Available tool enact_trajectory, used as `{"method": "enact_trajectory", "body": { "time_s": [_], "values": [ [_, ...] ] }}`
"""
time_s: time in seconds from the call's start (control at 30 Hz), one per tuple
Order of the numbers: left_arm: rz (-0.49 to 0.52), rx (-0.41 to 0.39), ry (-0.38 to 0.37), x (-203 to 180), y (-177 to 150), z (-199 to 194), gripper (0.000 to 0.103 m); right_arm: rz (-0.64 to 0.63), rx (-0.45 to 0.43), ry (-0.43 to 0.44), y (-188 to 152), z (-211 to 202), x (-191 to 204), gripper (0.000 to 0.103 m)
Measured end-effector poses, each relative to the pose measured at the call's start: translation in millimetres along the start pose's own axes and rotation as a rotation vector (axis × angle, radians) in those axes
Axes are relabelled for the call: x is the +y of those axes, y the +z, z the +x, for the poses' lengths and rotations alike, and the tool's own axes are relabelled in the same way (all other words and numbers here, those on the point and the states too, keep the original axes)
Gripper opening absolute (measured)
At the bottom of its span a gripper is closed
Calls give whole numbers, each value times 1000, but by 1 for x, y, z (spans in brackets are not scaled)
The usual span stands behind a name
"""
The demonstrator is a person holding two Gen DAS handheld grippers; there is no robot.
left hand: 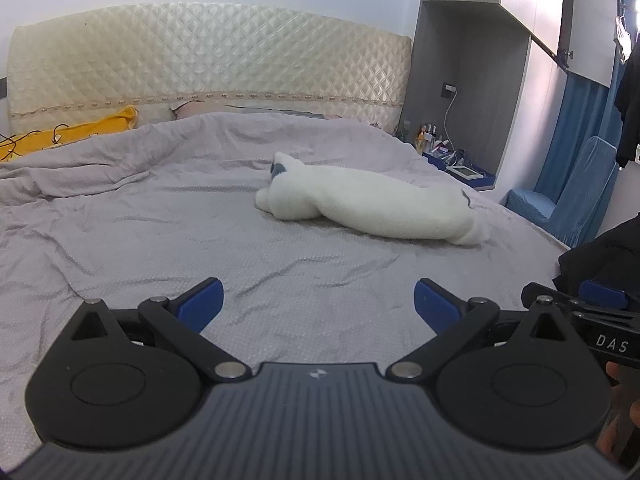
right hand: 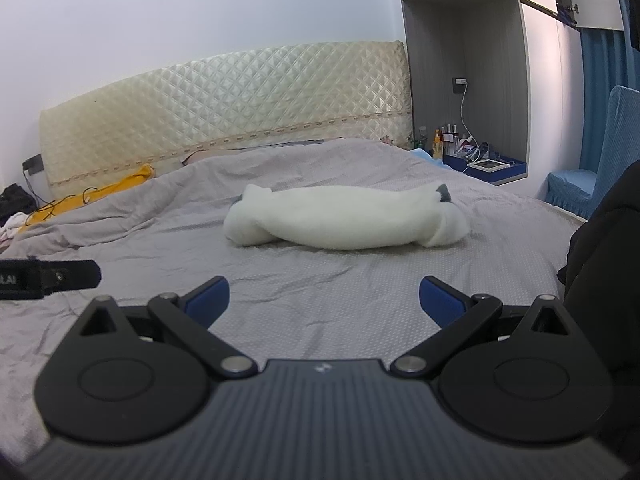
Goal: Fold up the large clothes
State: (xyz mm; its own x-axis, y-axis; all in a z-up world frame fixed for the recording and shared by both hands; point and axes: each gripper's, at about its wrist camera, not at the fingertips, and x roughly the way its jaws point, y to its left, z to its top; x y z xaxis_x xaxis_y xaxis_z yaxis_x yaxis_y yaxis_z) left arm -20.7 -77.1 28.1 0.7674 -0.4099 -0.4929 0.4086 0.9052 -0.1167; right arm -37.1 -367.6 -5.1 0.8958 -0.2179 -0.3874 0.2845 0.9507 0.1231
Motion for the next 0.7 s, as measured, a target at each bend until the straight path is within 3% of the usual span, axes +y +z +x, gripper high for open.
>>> {"method": "enact_trajectory", "body": {
  "time_s": [0.7],
  "values": [
    [-3, 4, 6, 0, 3, -3, 103, 3, 0, 1, -1, -1, 1, 103]
  ]
}}
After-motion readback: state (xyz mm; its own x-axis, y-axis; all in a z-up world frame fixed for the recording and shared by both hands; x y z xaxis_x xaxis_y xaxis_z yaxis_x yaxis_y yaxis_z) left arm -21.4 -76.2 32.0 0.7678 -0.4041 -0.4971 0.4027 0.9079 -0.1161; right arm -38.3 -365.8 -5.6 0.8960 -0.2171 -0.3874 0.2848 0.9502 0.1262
